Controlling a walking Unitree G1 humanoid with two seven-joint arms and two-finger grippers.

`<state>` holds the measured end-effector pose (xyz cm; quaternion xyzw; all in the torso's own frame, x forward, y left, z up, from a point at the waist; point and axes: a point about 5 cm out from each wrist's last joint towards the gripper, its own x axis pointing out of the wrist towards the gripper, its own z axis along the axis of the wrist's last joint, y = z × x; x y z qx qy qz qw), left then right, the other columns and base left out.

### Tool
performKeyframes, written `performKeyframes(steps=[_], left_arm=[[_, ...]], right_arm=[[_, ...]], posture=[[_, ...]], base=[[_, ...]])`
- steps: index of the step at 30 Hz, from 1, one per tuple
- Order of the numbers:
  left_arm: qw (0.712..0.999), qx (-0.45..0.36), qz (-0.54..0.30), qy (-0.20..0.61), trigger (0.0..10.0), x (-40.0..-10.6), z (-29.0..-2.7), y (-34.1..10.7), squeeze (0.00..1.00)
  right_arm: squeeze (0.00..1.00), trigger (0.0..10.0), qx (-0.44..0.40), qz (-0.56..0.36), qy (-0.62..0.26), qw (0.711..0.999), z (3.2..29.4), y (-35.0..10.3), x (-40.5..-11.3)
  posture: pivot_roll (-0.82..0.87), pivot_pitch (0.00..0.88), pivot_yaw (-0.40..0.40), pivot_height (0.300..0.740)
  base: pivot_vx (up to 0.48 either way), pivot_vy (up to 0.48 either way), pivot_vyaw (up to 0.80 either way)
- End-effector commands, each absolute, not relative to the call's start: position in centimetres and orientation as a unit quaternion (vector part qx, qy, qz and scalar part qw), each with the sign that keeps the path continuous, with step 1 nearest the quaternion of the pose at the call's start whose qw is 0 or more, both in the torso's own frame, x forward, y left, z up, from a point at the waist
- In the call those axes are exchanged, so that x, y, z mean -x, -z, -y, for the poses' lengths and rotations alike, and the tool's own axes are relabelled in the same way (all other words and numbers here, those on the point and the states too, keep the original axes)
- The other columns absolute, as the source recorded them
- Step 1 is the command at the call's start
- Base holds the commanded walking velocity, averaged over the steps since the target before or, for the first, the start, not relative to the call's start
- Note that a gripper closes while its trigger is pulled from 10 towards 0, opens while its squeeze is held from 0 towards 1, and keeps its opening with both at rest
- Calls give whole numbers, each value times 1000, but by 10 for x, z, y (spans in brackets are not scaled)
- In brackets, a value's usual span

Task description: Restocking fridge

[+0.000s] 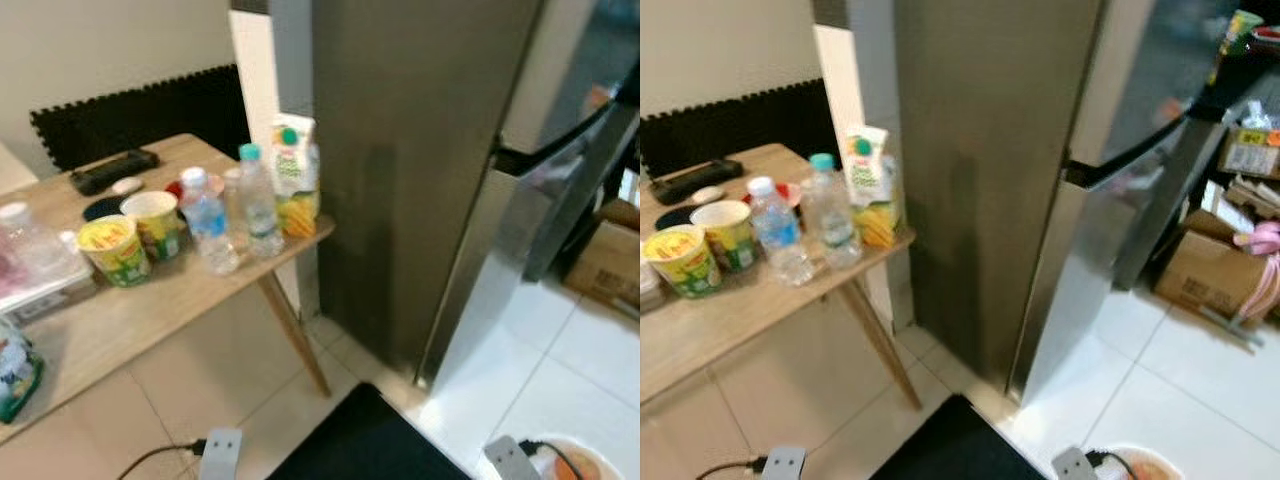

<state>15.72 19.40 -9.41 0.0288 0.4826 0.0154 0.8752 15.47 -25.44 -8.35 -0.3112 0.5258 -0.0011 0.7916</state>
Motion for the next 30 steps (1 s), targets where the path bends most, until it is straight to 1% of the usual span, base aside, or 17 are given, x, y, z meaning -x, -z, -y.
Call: performKeyframes(steps=[1,17,30], left_arm=[[872,-32,-489,-14,10000,-153,-195,96,0],[869,-25,-494,-19,10000,-148,-194,98,0],[871,-30,-490,-16,10000,-152,-196,96,0]], right_arm=[[0,10000,317,-519,0,794,253,82,-158],[0,10000,306,-525,-33,794,244,87,-154],[0,10000,310,-528,-40,789,245,88,-151]], posture=[[-127,0,-17,740],[-112,0,-23,740],[-117,0,-24,740]], base=[[0,-412,0],[0,-416,0],[0,-417,0]])
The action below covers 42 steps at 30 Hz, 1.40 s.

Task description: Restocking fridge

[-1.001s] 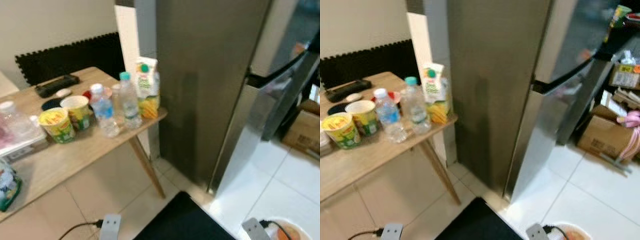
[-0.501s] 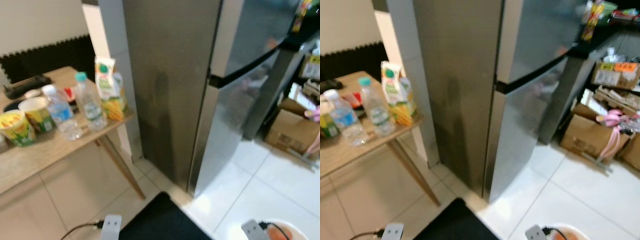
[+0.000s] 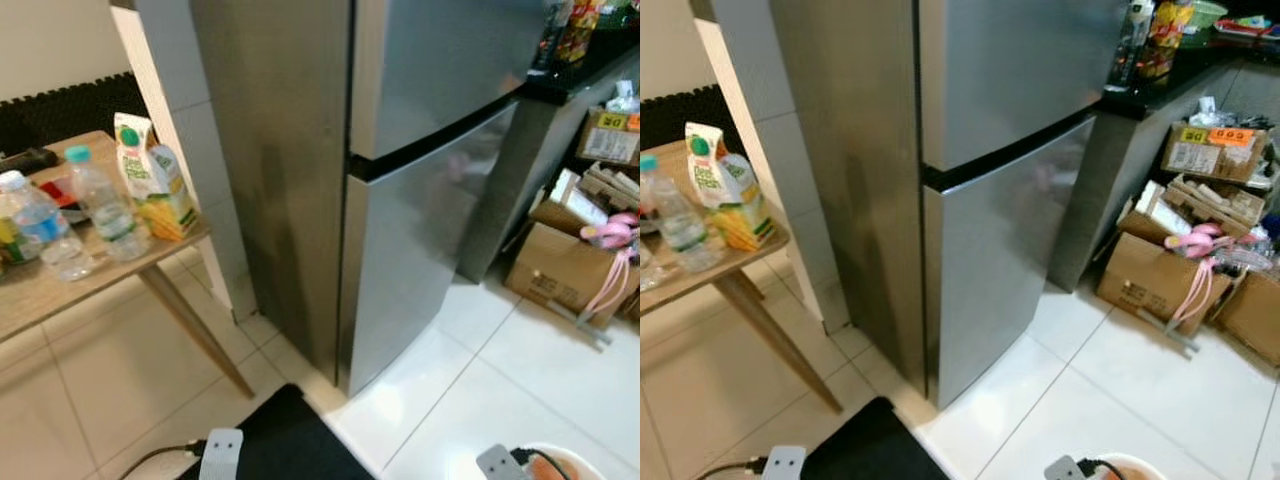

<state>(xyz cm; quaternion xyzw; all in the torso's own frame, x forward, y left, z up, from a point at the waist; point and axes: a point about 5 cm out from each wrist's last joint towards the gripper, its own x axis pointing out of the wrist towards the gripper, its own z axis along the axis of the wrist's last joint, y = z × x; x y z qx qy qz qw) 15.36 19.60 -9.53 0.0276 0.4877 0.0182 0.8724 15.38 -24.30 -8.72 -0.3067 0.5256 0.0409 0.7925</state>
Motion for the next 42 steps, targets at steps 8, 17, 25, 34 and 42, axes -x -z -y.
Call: performKeyframes(steps=[8,17,25,34,42], left_arm=[[871,-32,-490,-13,10000,-152,-195,96,0],[871,-23,-490,-20,10000,-153,-195,96,0],[872,-21,-488,-22,10000,-154,-194,96,0],[872,-16,-488,-20,10000,-153,-192,96,0],[875,-17,-484,-17,10000,-156,-192,95,0]], right_arm=[[0,10000,317,-528,-42,787,246,88,-151],[0,10000,321,-527,-44,786,247,87,-151],[0,10000,321,-528,-45,785,246,88,-150],[0,10000,321,-529,-46,784,246,88,-149],[0,10000,320,-529,-47,785,245,88,-149]], posture=[[-115,0,-25,740],[-117,0,-24,740],[-120,0,-25,740],[-120,0,-23,740],[-120,0,-18,740]], base=[[0,-418,0],[0,0,0],[0,0,0],[0,0,0],[158,0,0]])
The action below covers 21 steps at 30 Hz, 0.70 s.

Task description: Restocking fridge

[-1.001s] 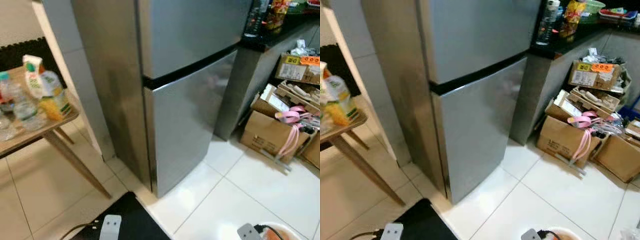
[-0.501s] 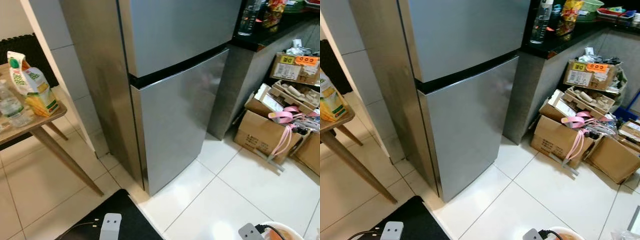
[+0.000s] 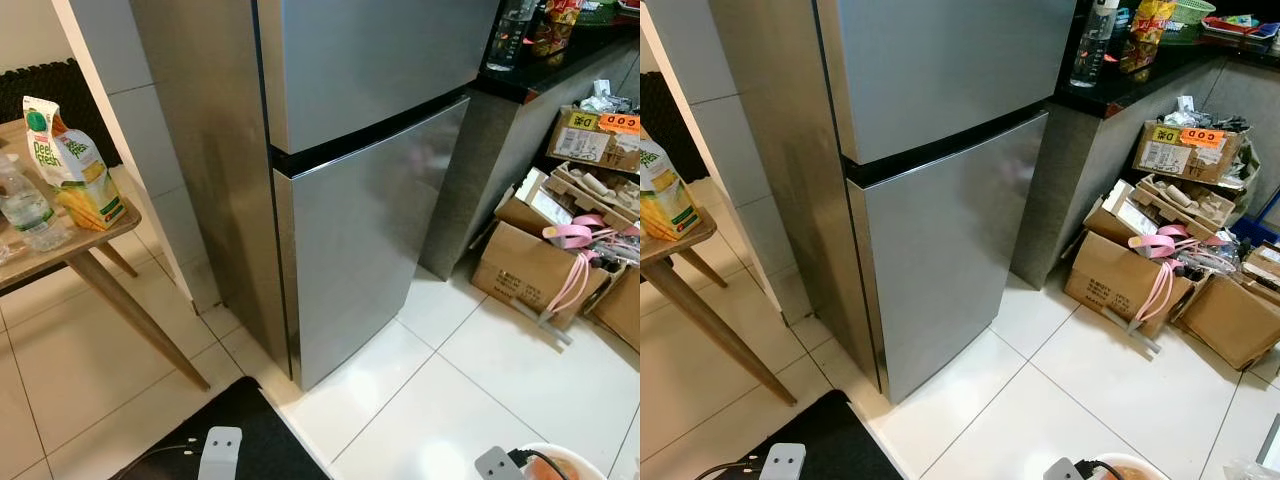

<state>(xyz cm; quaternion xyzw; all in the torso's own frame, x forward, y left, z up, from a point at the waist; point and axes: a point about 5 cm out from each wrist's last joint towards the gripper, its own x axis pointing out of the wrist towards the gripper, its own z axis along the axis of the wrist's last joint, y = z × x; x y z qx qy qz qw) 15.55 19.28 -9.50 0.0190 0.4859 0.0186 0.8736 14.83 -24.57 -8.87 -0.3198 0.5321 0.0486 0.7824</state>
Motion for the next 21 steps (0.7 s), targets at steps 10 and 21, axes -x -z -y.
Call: performKeyframes(steps=[10,21], left_arm=[[875,-21,-483,-12,10000,-156,-192,95,0],[876,-24,-482,-11,10000,-157,-192,95,0]], right_arm=[[0,10000,319,-529,-49,785,243,89,-150],[0,10000,319,-528,-50,786,242,89,-150]], posture=[[-119,0,-19,740],[-119,0,-18,740]], base=[[267,0,0],[270,0,0]])
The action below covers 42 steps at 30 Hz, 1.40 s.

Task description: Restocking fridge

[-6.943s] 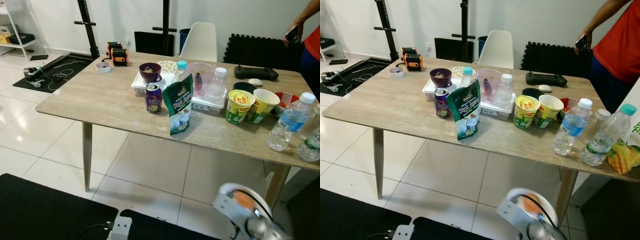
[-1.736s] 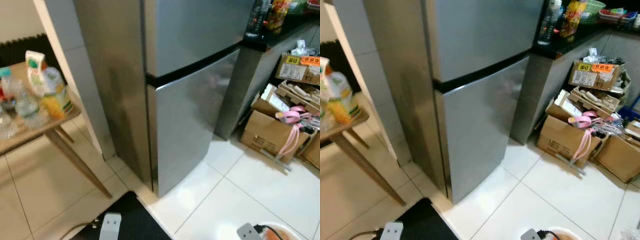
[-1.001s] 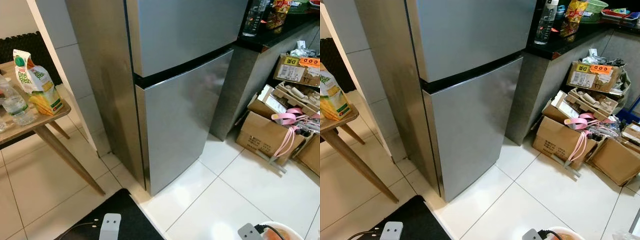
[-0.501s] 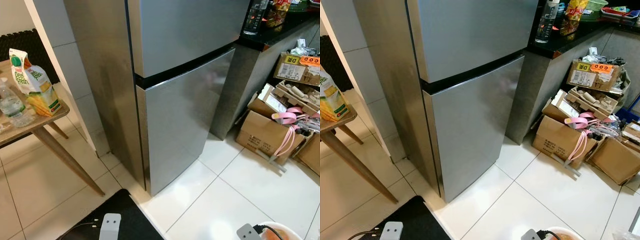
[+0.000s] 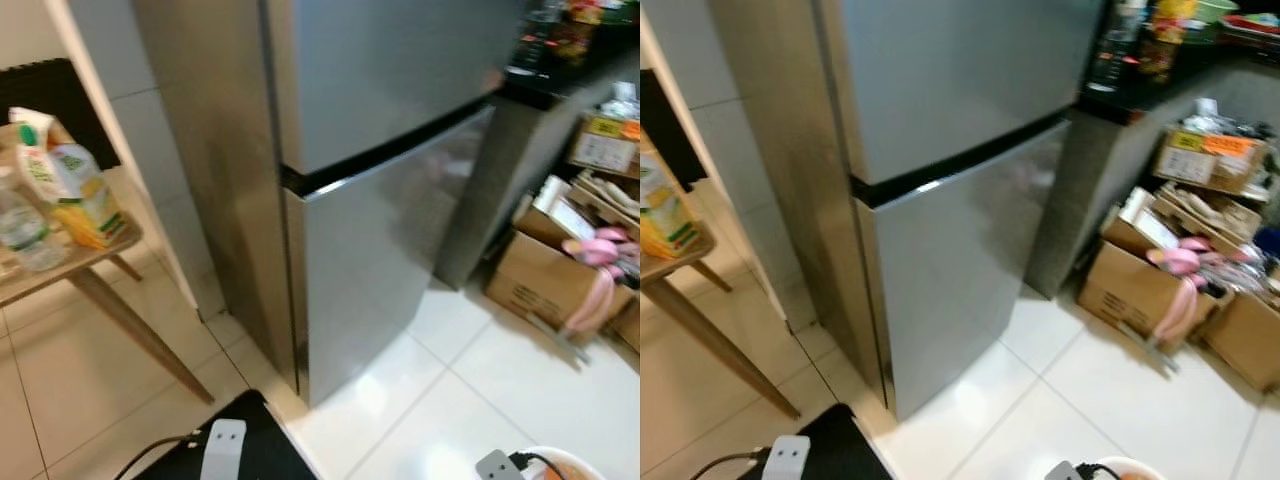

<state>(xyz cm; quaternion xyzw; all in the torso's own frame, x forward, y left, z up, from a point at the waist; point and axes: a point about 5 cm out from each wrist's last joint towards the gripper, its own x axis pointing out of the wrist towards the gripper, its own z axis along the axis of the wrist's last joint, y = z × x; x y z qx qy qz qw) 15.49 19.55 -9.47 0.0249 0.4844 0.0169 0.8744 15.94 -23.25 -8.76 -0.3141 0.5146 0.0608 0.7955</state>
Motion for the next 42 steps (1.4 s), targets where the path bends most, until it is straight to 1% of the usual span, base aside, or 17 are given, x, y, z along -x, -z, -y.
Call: performKeyframes(steps=[1,7,21,30,39,42], left_arm=[[876,-24,-482,-11,10000,-157,-192,95,0],[876,-8,-481,-11,10000,-157,-190,95,0],[875,-12,-483,-6,10000,-156,-189,95,0],[878,-4,-477,-33,10000,-158,-196,93,0],[883,18,-462,-87,10000,-160,-218,89,0],[882,11,-463,-84,10000,-160,-219,88,0]], right_arm=[[0,10000,319,-528,-50,786,242,89,-150],[0,10000,318,-528,-50,786,242,89,-150],[0,10000,319,-529,-52,785,242,89,-149],[0,10000,320,-528,-55,784,242,89,-150],[0,10000,318,-529,-56,785,241,89,-150],[0,10000,317,-529,-57,785,241,90,-150]], posture=[[-119,0,-18,740],[-119,0,-18,740],[-120,0,-18,740],[-119,0,-18,740],[-117,0,-13,740],[-112,0,-13,740]], base=[[270,0,0],[131,0,0],[0,-449,0],[0,0,0],[0,0,0],[0,-320,0]])
